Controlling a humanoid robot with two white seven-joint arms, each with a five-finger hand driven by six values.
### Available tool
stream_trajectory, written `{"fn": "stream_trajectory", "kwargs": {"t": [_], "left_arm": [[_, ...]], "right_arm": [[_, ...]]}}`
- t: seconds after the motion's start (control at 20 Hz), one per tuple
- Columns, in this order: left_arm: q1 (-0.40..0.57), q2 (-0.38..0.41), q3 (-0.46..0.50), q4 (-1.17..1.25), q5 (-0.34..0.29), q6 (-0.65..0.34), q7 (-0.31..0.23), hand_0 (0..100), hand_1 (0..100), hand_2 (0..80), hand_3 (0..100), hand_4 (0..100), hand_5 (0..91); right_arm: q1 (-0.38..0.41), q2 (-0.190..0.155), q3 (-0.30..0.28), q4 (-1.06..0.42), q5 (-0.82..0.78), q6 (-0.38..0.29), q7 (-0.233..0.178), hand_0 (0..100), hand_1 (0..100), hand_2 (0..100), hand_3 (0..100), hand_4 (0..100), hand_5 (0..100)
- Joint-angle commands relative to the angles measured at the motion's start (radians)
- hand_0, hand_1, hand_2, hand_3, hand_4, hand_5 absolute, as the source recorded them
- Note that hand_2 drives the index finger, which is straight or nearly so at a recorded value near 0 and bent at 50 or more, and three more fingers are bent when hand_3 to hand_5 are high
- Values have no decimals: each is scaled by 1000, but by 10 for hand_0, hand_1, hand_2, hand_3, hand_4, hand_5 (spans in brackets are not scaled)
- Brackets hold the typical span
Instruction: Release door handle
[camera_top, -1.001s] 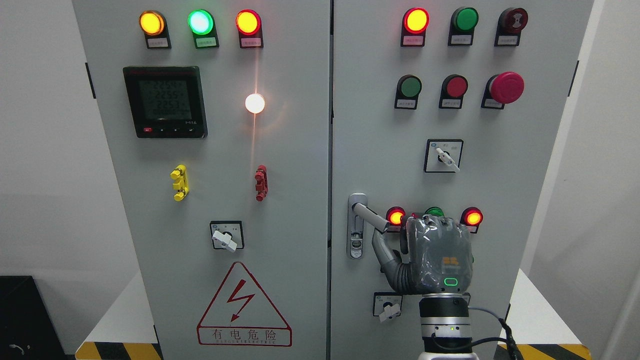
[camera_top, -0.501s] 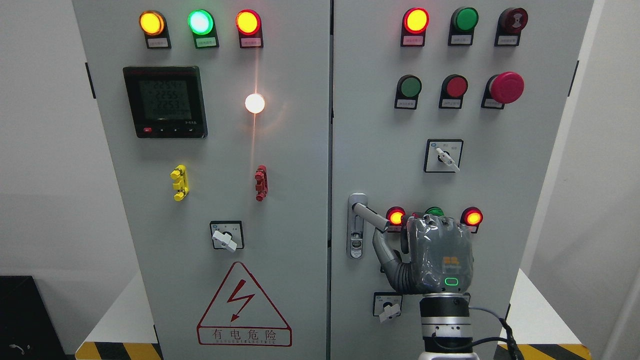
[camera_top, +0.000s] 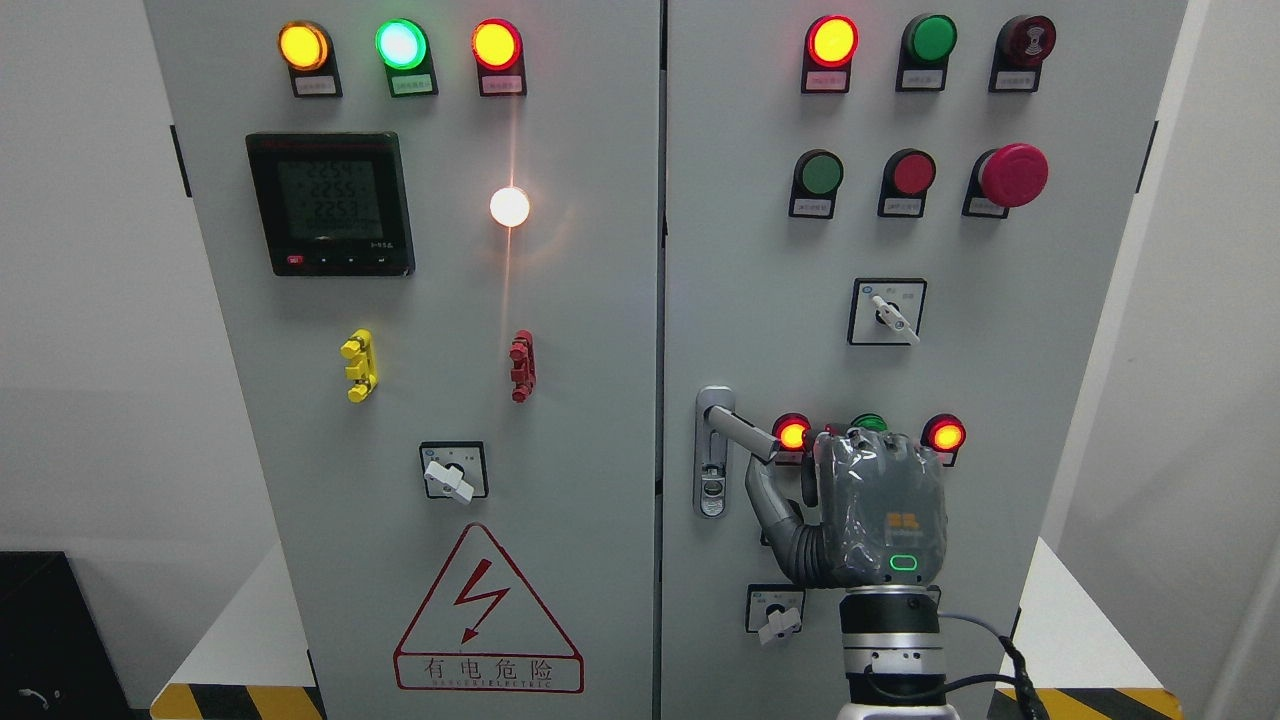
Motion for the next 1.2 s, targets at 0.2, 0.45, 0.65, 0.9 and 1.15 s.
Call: {"fn": "stream_trajectory", "kwargs": {"t": [0.2, 0.45, 0.65, 0.9, 1.15], "left_arm": [[9, 0, 0, 0, 0, -1, 0, 120, 556, 0, 0, 0, 0], [8, 0, 0, 0, 0, -1, 0, 120, 556, 0, 0, 0, 0], [9, 0, 0, 0, 0, -1, 0, 120, 556, 0, 0, 0, 0], [9, 0, 0, 0, 0, -1, 0, 120, 556, 0, 0, 0, 0], [9, 0, 0, 0, 0, -1, 0, 120, 556, 0, 0, 0, 0]], "right_arm": [[-1, 0, 0, -7, -1, 0, -1, 574, 279, 973, 1000, 986, 1000], [-3, 0, 0, -7, -1, 0, -1, 574, 278, 974, 1000, 986, 1000], [-4, 0, 0, -7, -1, 0, -1, 574, 278, 974, 1000, 986, 1000], [-6, 0, 0, -7, -1, 0, -1, 574, 278, 973, 1000, 986, 1000], [-6, 0, -2, -7, -1, 0, -1, 574, 277, 974, 1000, 986, 1000]]}}
